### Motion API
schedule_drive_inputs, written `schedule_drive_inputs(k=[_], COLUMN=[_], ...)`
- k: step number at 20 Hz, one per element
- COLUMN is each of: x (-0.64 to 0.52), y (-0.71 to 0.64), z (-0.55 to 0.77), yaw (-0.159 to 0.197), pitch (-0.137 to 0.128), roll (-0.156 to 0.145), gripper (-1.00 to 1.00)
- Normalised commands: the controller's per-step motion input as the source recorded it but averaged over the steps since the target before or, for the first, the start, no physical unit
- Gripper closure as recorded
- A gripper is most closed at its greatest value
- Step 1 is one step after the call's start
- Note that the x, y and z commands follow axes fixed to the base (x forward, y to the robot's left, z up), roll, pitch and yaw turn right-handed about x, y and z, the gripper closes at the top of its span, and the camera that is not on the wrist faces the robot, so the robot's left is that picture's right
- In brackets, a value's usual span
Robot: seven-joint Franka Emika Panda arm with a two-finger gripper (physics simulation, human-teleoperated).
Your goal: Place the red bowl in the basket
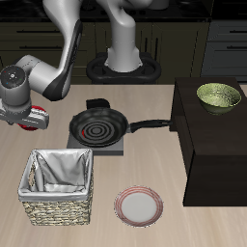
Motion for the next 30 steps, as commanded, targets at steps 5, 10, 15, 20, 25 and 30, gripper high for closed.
schedule_drive_inputs(k=[5,10,15,20,25,30], x=[-0.06,0.01,0.07,0.02,0.01,-0.01], y=[0.05,0.10,0.17,0.29,0.23,0.18], z=[0.12,0.14,0.28,0.49,0.48,0.44], yaw=[-0.003,0.008,0.013,0.016,0.000,0.011], pitch=[-0.014,-0.020,-0.054,-0.084,-0.083,-0.061], roll=[0.018,0.023,0.026,0.043,0.026,0.018], gripper=[1.00,1.00,1.00,1.00,1.00,1.00])
